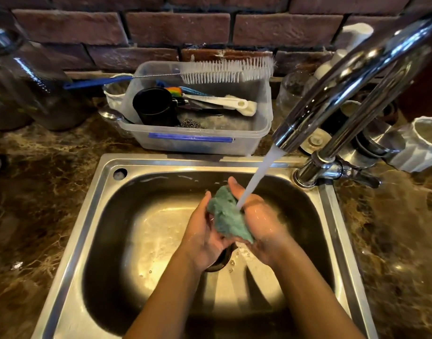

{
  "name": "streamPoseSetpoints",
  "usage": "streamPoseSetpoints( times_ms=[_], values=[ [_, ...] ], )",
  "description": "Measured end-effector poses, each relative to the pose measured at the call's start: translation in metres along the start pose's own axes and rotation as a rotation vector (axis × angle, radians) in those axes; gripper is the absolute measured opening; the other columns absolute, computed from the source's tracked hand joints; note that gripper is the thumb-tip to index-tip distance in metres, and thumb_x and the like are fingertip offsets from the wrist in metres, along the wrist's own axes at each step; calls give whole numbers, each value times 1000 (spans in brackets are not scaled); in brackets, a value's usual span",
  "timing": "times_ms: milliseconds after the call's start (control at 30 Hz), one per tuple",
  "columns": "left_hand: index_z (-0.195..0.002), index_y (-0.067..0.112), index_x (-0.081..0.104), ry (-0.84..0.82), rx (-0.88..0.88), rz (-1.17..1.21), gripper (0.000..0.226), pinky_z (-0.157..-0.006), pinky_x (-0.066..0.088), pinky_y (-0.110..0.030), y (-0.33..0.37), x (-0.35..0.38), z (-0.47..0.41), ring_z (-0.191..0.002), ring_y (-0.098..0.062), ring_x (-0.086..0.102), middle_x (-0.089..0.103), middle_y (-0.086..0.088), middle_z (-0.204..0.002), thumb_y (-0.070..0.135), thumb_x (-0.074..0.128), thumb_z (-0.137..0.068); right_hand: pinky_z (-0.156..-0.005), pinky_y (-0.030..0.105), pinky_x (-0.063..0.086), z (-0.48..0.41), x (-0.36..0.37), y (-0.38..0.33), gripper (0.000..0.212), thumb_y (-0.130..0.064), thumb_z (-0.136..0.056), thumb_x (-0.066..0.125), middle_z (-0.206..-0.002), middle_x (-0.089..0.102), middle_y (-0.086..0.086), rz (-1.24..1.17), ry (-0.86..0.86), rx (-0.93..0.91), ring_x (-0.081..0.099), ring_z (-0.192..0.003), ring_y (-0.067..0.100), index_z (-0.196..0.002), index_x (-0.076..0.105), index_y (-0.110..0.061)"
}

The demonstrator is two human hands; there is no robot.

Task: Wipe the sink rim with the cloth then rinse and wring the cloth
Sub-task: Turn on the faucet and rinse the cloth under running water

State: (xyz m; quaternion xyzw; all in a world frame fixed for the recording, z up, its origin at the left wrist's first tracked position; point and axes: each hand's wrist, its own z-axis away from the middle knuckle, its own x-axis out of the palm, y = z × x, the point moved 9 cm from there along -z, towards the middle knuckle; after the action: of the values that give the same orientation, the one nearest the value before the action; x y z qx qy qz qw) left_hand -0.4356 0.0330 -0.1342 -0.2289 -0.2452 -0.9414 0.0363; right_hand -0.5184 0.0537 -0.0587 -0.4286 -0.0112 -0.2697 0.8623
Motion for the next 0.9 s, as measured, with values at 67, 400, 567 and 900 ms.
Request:
streamPoseSetpoints(
  times_ms=[67, 400, 567, 900],
  values=[
    [-99, 6, 71, 5, -30, 36, 48, -40, 42, -20, -2, 4, 0, -42, -12, 55, 70, -9, -75, 51, 56, -90, -75, 31, 57, -11, -24, 2, 31, -45, -98, 57, -85, 77, 5, 145, 135, -49, 73, -80, 16, -87, 71, -19],
    [-94, 8, 65, 330, 324, -247, 35, -70, 57, -34, 31, 12, 0, -83, -30, 71, 66, -13, -86, 39, 52, -102, -74, 31, 61, -7, -11, 22, 35, -48, -97, 55, -79, 76, -2, 126, 300, -238, 74, -81, 15, -83, 74, -23],
    [-99, 13, 67, 136, 172, -118, 29, -78, 57, -37, 16, 32, 5, -82, -21, 69, 70, -10, -90, 39, 54, -99, -71, 29, 57, -21, -43, 22, 29, -39, -101, 54, -77, 71, -2, 141, 485, -249, 69, -77, 15, -79, 69, -28],
    [-89, 13, 73, 139, 176, -118, 33, -73, 52, -34, 8, 17, -4, -79, -21, 67, 71, -7, -80, 37, 53, -99, -72, 31, 57, -21, -34, 14, 38, -33, -97, 63, -69, 69, -10, 201, 487, -332, 68, -71, 9, -60, 64, -32]
  ],
)
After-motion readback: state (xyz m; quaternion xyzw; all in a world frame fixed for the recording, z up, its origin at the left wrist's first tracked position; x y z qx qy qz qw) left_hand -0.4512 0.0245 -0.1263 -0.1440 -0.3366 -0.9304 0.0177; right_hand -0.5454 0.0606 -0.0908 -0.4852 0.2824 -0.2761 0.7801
